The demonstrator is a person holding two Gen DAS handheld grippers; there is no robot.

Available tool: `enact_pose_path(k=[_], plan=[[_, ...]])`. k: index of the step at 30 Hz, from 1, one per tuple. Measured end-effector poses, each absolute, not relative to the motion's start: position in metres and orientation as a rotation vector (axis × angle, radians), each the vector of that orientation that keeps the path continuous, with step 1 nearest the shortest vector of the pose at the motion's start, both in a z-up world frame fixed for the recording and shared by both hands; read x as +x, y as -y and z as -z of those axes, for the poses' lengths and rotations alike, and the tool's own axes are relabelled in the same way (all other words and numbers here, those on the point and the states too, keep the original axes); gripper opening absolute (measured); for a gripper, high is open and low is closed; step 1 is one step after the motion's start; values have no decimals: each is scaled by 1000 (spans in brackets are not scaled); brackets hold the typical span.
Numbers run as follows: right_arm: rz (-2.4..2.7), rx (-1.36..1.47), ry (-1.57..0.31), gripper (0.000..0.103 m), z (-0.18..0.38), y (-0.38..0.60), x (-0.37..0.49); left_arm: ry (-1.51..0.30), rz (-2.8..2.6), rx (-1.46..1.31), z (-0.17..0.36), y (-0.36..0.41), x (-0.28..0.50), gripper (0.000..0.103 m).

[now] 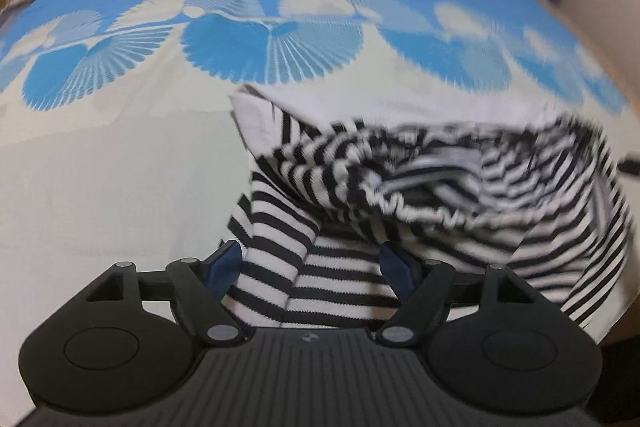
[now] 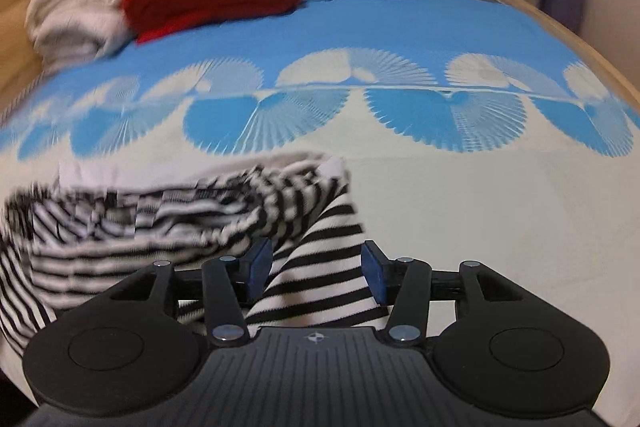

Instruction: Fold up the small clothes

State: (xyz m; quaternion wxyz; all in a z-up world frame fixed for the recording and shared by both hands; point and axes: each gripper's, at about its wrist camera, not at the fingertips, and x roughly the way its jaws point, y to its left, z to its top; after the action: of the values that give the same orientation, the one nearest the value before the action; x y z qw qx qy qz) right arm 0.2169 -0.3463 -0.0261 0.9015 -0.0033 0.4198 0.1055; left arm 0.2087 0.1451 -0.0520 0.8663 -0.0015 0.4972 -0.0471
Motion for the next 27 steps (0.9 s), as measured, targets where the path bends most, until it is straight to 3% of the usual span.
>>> enact_pose_path(k=[6, 12, 14, 15, 17, 18, 19, 20, 21, 27], plan=[[-300, -323, -860, 51, 54, 301, 224, -1008, 82, 100, 60, -125, 232, 80], [-270, -459, -819, 51, 64, 279, 248, -964, 33, 83, 58, -121, 260, 80], [-278, -483, -807, 51, 65, 272, 256, -958, 38, 75, 59, -120, 271, 72], [-286, -491, -808, 51, 67, 269, 259, -958, 44, 66, 60, -121, 275, 63], [-300, -503, -817, 50, 71, 265, 267, -957, 68, 41, 59, -122, 283, 38], [-307, -505, -823, 49, 72, 263, 271, -947, 72, 33, 57, -123, 286, 19], [-313, -504, -830, 40, 73, 263, 274, -924, 61, 25, 53, -125, 288, 15], [-314, -497, -829, 19, 73, 262, 279, -888, 36, 9, 48, -129, 290, 11], [-313, -485, -823, 10, 70, 263, 283, -840, -5, -24, 40, -136, 291, 6], [-197, -160, -643, 3, 23, 288, 307, -739, -166, -186, 32, -162, 304, 6]])
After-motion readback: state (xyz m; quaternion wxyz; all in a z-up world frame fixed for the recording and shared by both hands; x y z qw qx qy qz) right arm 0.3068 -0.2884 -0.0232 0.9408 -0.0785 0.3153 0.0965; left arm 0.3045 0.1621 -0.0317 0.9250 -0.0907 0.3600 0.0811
